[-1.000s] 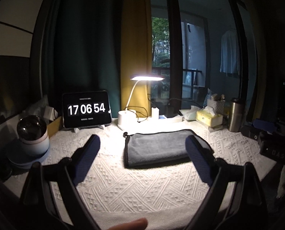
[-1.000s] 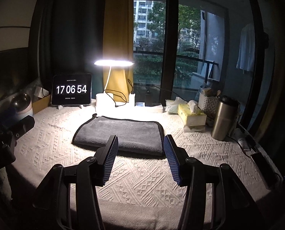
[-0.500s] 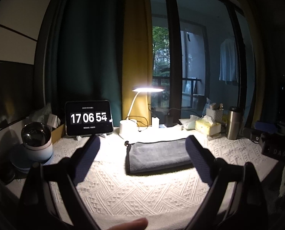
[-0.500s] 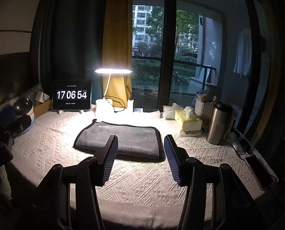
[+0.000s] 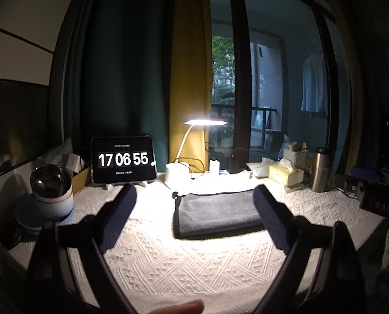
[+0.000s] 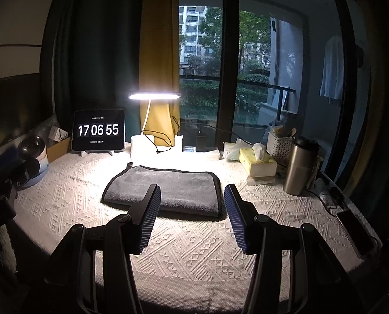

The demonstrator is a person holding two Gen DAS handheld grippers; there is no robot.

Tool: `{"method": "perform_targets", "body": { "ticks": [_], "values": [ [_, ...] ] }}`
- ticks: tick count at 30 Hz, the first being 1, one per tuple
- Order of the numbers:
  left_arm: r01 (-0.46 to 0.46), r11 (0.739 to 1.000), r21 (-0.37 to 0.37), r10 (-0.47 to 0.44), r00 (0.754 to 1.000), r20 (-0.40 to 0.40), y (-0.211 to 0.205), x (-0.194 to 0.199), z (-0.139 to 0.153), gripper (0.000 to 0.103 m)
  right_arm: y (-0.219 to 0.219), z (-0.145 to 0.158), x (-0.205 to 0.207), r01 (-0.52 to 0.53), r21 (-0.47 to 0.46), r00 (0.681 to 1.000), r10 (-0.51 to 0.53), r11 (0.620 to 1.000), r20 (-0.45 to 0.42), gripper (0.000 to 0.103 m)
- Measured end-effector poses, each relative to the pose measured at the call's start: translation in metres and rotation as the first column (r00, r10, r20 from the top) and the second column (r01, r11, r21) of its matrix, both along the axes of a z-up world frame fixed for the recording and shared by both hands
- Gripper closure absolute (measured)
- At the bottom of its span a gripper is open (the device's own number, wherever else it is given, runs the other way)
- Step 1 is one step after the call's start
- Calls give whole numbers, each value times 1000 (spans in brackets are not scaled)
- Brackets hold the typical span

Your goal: Fold towel

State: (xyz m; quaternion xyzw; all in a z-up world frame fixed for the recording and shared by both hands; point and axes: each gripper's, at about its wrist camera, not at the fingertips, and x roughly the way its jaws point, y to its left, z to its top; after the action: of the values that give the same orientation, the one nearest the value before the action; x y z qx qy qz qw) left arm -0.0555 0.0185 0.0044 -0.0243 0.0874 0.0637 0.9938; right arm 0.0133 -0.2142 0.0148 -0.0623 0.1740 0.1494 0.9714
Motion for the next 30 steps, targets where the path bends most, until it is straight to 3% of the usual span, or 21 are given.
{"method": "perform_targets", "body": {
  "ticks": [30],
  "values": [
    [-3, 1000, -19, 3, 1000, -9, 0, -1, -3, 11, 0, -4, 3, -5, 6, 1000, 5, 1000, -12, 49]
  ]
}}
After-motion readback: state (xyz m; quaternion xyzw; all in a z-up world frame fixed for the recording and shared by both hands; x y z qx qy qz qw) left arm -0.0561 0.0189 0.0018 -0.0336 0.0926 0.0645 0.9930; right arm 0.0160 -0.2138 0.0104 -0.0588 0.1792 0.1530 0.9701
